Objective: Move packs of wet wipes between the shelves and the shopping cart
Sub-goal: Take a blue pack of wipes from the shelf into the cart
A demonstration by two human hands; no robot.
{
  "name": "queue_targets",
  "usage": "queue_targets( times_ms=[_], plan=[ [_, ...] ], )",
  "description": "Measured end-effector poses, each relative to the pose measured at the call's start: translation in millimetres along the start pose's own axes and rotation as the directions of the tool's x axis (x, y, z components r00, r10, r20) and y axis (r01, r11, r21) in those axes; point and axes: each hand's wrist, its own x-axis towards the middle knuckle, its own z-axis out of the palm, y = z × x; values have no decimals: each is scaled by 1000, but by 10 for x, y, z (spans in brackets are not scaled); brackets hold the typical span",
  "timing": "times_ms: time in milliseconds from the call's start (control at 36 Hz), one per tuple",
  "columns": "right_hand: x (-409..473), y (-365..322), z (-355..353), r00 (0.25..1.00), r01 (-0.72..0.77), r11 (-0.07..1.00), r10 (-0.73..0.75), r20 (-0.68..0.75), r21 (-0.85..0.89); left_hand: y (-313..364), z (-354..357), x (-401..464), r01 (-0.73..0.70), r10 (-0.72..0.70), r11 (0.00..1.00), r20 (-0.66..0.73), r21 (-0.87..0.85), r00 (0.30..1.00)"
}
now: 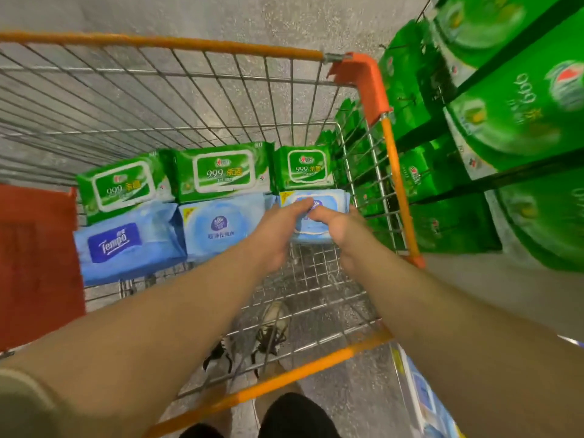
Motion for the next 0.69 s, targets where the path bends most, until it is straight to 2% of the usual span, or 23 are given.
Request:
queue_targets(
  times_ms=[139,222,361,472,611,694],
  plan=[
    [135,87,146,997,30,999,-31,-70,-15,-177,-64,381,-31,30,999,-20,-27,999],
    [250,132,202,992,41,998,-45,-118,-40,-327,-94,647,-18,17,1000,-82,-4,997],
    [439,256,253,987,41,994,-56,-150,-97,-110,100,345,-14,72,967,-218,255,973],
    [512,303,294,979,64,978,-100,-177,-198,-66,163,286,37,91,930,-325,366,942],
    [430,273,274,989,58,988,-77,-128,-145,36,229,120,58,18,952,-243,301,970],
    [340,214,284,987,42,985,-67,-149,-165,-55,161,347,69,14,958,-290,277,957]
  ],
)
